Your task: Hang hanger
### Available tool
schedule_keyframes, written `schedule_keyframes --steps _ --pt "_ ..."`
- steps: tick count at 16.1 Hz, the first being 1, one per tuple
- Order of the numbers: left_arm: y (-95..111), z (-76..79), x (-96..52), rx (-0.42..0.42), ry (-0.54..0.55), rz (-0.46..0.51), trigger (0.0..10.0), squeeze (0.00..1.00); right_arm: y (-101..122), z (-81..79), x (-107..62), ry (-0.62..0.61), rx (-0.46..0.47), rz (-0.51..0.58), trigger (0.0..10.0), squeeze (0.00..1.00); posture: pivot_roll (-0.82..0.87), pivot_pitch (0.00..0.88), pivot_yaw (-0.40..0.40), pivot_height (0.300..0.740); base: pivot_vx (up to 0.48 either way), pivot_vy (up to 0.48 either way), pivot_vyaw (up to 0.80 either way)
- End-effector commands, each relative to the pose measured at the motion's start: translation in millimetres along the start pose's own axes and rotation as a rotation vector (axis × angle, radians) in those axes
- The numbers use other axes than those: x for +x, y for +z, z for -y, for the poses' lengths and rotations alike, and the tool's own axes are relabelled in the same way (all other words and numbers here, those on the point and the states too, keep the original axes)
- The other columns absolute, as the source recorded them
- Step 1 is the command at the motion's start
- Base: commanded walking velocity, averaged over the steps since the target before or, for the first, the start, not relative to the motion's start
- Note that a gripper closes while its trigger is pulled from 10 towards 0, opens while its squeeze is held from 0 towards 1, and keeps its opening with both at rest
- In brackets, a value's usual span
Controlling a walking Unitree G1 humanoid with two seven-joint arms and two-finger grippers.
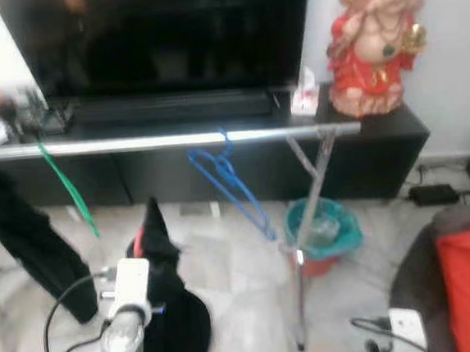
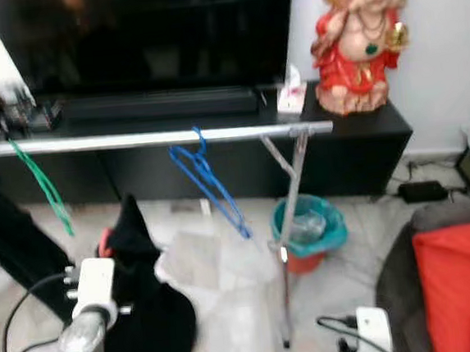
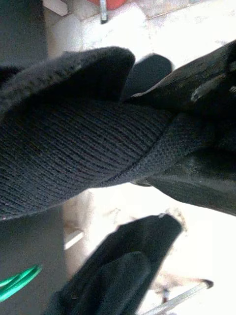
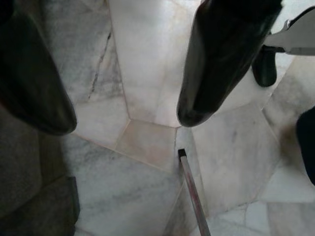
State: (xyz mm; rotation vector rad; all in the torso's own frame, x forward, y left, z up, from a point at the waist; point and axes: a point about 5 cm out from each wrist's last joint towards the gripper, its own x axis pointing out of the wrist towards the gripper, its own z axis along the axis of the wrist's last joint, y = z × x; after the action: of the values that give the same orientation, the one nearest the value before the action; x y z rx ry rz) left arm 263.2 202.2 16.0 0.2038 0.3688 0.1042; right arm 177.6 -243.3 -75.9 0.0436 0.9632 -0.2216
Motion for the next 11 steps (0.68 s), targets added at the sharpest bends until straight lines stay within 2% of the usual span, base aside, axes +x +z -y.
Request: schedule_keyframes --steps 1,4,11 --pt "11.4 -4.9 2.2 -0.004 0.027 0.059 10.0 0.00 -2.8 2.9 -0.7 -0.012 0.005 -0.004 10.0 0.00 0.05 0.000 -0.021 0.740 0.000 0.000 0.00" --pt "16.7 -9.3 3.1 -0.028 0.073 0.088 10.0 0.00 -3.1 3.1 -0.8 -0.015 0.001 -0.003 10.0 0.00 0.05 0.000 -0.018 0.740 0.000 0.000 0.00" --pt "19.2 -16.2 0.8 -0.044 0.104 0.120 10.0 0.00 -2.3 3.1 -0.7 -0.011 -0.016 -0.004 10.0 0.00 0.05 0.000 -0.021 0.740 0.000 0.000 0.00"
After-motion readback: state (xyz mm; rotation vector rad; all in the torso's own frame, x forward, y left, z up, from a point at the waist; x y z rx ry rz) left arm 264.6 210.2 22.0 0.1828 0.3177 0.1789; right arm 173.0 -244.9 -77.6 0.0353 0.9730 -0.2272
